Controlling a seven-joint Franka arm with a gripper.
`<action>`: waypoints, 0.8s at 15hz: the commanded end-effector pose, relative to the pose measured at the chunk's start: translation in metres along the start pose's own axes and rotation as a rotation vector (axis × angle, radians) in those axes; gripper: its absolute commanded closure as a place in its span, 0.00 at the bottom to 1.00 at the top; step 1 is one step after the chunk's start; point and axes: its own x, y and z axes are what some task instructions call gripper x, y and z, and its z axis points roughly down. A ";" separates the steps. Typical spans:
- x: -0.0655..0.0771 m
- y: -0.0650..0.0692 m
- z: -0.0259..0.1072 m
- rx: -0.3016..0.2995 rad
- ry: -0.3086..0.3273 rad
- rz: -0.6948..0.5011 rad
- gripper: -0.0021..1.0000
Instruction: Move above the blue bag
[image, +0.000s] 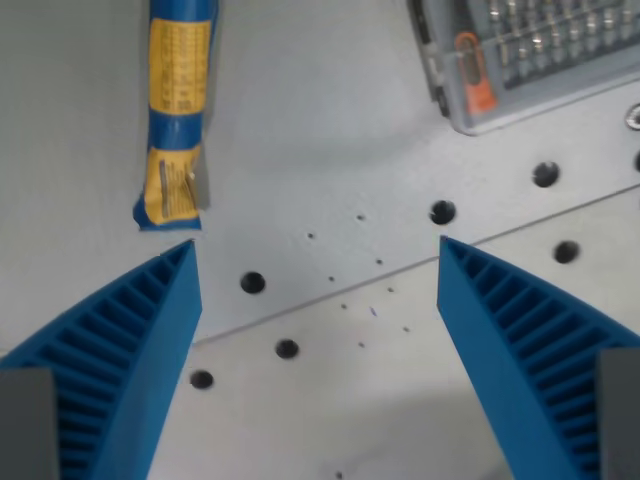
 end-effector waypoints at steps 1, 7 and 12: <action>-0.002 -0.009 0.014 0.021 0.088 0.104 0.00; 0.005 -0.029 0.043 0.027 0.080 0.149 0.00; 0.010 -0.044 0.067 0.023 0.081 0.179 0.00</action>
